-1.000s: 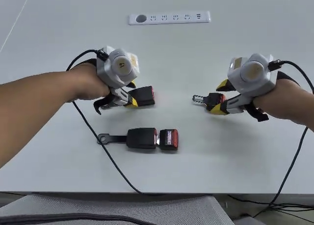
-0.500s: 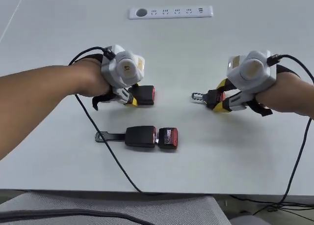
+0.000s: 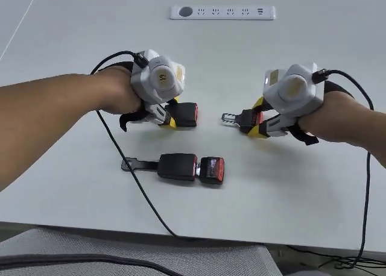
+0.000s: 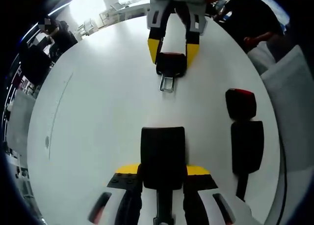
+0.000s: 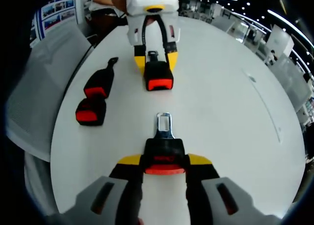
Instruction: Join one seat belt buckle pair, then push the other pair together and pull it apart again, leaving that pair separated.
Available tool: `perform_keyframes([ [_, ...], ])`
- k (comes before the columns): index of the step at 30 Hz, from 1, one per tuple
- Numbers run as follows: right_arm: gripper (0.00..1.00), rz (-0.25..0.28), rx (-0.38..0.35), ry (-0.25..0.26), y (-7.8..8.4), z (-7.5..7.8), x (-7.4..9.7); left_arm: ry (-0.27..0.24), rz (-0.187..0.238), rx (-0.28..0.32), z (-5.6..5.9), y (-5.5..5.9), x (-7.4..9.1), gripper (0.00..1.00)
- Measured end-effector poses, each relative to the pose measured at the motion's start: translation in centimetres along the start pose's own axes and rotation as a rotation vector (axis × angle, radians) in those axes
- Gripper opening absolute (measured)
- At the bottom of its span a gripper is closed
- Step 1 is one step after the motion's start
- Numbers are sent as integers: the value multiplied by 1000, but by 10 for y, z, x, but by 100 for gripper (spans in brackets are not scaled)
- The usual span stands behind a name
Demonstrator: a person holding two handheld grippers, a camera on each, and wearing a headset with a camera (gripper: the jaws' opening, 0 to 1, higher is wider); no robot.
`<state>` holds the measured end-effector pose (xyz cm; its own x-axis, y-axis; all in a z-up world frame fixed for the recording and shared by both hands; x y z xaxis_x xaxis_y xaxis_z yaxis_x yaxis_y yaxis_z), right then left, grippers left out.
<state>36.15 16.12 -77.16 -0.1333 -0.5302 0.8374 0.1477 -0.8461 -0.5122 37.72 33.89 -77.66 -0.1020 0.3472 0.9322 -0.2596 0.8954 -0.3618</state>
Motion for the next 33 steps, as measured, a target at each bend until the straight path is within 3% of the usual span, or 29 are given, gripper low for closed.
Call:
perform_keyframes([
  [16, 32, 35, 55, -12, -34, 9, -26, 13, -6, 3, -2, -1, 0, 32],
  [20, 32, 21, 70, -19, -37, 11, -27, 17, -4, 10, -2, -1, 0, 32],
  [23, 32, 6, 123, -4, -40, 11, -27, 20, -1, 12, -1, -1, 0, 32],
  [33, 32, 51, 69, -28, -46, 16, -35, 31, -3, 9, 1, -3, 1, 32],
])
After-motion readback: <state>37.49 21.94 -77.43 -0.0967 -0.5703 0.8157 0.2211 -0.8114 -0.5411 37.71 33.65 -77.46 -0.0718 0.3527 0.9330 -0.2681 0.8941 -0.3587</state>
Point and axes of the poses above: the centre of the closed fingertips' face, and the gripper's own axes: x roughly backward along the fingers, z roughly to its right, y roughly out of its underside, the point moved 5 cm from there along x, roughly backward along the fingers, and after that the axes turned 12 degrees about x, right-handed, at the moved point
